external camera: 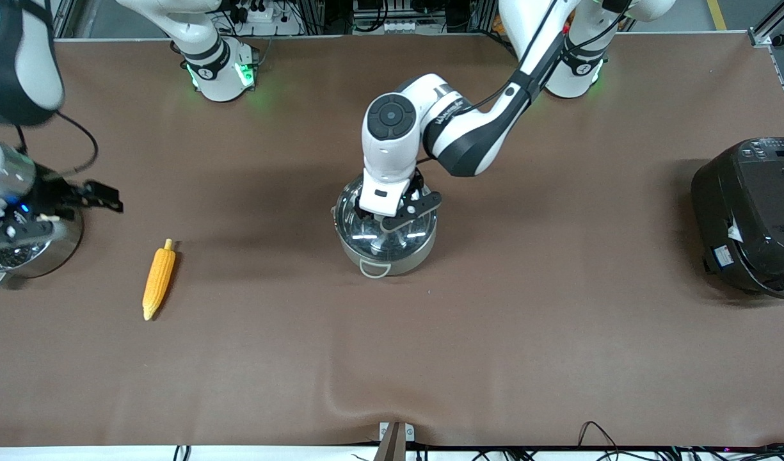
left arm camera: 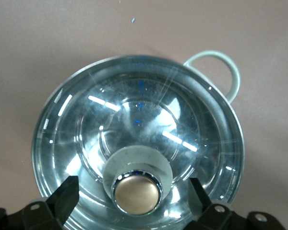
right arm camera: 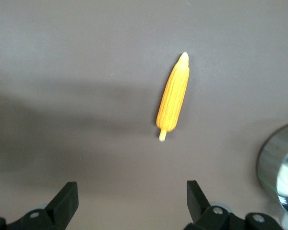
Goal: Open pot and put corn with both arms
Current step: 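Grasp the lid knob with the left gripper while the right gripper grasps the corn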
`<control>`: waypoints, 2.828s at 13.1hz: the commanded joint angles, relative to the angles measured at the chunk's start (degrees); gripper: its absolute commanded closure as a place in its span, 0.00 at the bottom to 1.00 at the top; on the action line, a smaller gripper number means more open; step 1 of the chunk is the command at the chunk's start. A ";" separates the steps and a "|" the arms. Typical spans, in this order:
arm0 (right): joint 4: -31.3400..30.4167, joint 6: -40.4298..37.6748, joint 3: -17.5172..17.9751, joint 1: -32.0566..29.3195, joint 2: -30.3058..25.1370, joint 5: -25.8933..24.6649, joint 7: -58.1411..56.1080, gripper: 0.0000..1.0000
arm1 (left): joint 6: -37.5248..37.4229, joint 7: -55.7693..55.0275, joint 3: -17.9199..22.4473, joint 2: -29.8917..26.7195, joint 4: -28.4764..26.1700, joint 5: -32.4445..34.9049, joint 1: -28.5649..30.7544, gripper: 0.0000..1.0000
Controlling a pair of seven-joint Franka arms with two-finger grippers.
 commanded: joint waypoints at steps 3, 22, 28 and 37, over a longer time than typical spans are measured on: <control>-4.53 14.42 -0.51 -1.22 9.35 -0.62 0.06 0.00 | -0.11 -2.21 0.91 0.86 0.83 1.14 -1.11 0.00; -1.27 25.35 -0.60 -4.57 28.89 -2.63 -0.38 0.00 | -0.38 -3.71 0.83 1.12 0.30 1.14 -1.73 0.26; -2.32 25.26 -0.51 -3.96 28.46 -2.90 -0.56 1.00 | -0.73 -3.80 0.74 1.12 -0.05 1.05 -1.73 0.34; -1.89 15.43 -0.07 1.22 18.53 -2.73 -0.03 1.00 | -0.82 -3.80 0.74 0.86 0.03 0.35 -1.38 0.96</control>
